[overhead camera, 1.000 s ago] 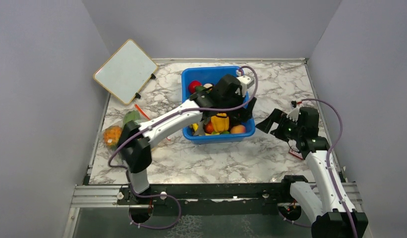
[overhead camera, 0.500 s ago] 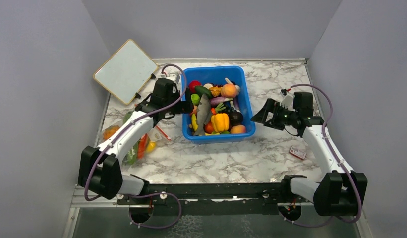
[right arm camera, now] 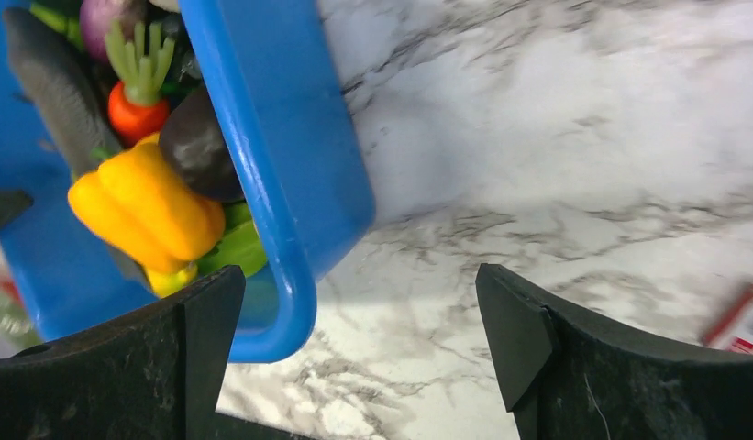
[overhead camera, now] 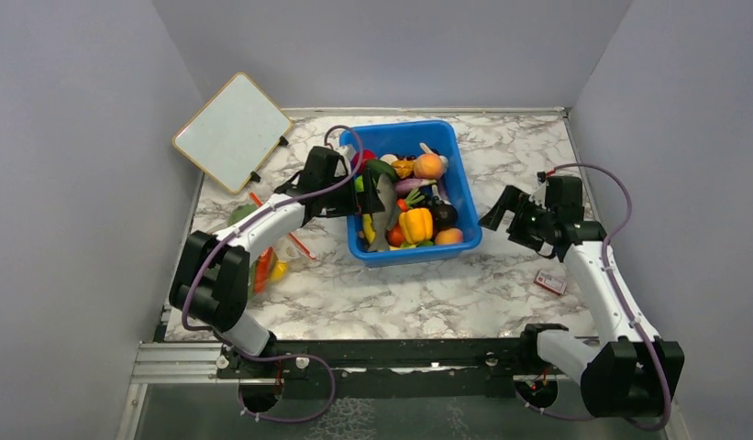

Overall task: Open the zip-top bag and remove the fake food
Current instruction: Move the bin to the center of the board.

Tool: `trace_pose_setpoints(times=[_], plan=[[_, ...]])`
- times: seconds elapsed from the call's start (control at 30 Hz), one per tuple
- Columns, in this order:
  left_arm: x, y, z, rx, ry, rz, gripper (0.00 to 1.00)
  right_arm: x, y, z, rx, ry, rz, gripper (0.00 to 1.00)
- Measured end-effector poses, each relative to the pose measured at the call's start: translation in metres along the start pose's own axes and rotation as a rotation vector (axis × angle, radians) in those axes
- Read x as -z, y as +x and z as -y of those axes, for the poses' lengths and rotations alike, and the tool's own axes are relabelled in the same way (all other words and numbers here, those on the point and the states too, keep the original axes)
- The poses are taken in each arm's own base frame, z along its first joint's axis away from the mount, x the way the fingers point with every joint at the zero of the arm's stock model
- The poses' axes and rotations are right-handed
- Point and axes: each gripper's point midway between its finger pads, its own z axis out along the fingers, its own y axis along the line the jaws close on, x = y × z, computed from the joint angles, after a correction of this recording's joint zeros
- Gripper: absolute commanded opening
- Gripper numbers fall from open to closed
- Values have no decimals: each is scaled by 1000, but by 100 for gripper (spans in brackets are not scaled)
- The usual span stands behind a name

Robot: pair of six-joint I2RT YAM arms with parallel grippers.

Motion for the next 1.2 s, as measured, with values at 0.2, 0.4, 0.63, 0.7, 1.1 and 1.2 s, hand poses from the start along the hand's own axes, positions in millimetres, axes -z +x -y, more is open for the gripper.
trace_pose_setpoints(times=[0.2,0.4,0.63,0.7,1.1,1.2], plan=[[-28,12,42,-43,77,-70,97,23,-22,17,-19,140,170,100],[-67,17,93,-76,168,-117,97,37,-33,29,-23,227,242,100],[-98,20,136,-117,248,-136,96,45,-36,23,22,206,264,100],[-98,24,141,-125,255,-138,97,47,-36,14,65,153,265,99],[-13,15,88,-141,85,32,99,12,-40,-61,214,-251,108,91],[25,-5,61,-122,14,145,99,-13,-37,-61,245,-205,22,92]])
